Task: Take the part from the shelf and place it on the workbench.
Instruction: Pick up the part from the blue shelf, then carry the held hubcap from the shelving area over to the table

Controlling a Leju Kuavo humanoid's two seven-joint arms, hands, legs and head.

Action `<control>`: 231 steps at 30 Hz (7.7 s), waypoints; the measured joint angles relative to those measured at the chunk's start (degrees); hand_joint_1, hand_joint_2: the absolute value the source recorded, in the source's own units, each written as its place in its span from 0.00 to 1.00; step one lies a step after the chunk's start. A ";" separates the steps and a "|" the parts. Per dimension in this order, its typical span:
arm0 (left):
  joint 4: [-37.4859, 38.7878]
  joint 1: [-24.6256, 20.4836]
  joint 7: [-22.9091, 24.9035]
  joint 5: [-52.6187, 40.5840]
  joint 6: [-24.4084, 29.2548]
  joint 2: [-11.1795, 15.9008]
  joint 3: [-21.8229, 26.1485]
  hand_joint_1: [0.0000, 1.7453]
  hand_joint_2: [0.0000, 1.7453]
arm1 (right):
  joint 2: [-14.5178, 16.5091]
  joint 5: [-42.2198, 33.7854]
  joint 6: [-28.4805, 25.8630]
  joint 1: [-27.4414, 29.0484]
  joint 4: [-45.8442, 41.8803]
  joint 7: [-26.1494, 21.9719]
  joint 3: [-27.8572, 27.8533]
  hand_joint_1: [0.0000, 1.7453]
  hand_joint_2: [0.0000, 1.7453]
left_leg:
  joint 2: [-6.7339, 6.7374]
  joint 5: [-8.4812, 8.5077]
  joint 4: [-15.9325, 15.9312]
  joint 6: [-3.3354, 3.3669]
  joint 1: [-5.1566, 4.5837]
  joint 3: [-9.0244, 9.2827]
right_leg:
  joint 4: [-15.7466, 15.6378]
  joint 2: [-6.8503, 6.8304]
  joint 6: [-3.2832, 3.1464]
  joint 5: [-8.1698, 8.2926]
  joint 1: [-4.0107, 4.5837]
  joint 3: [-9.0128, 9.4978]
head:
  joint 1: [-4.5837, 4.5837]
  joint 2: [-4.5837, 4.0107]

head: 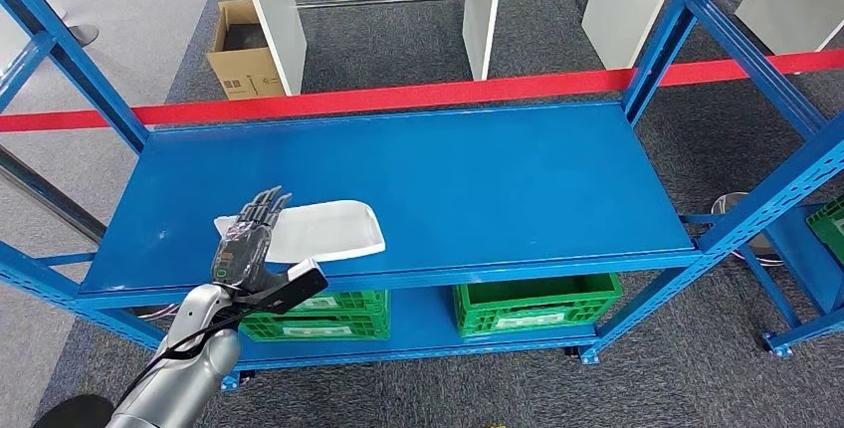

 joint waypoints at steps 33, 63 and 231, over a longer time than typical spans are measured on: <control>6.41 -3.98 -3.46 2.43 -0.62 -0.29 -1.05 1.00 1.00 | 0.55 -0.07 -0.30 -0.26 0.00 -1.22 0.02 0.00 0.00 | 0.04 -0.01 -0.01 -0.01 0.00 0.07 | 0.00 0.03 0.00 0.00 0.00 0.13 | -0.01 0.00; -20.56 2.94 -24.28 28.45 1.32 0.52 -2.52 1.00 1.00 | 0.08 0.00 -0.32 -0.32 0.00 -1.74 0.02 0.00 0.00 | 0.04 -0.05 -0.01 0.00 0.01 0.09 | -0.03 0.04 0.03 -0.02 0.01 0.13 | 0.00 0.00; -28.75 0.64 -26.79 55.48 -40.63 -7.86 -21.18 1.00 1.00 | -3.93 -14.46 -1.42 -0.33 -0.11 0.66 -17.88 0.00 0.00 | -0.84 -0.99 9.25 0.32 0.26 -5.26 | -0.83 3.15 -0.72 0.32 -0.40 0.78 | 0.11 0.00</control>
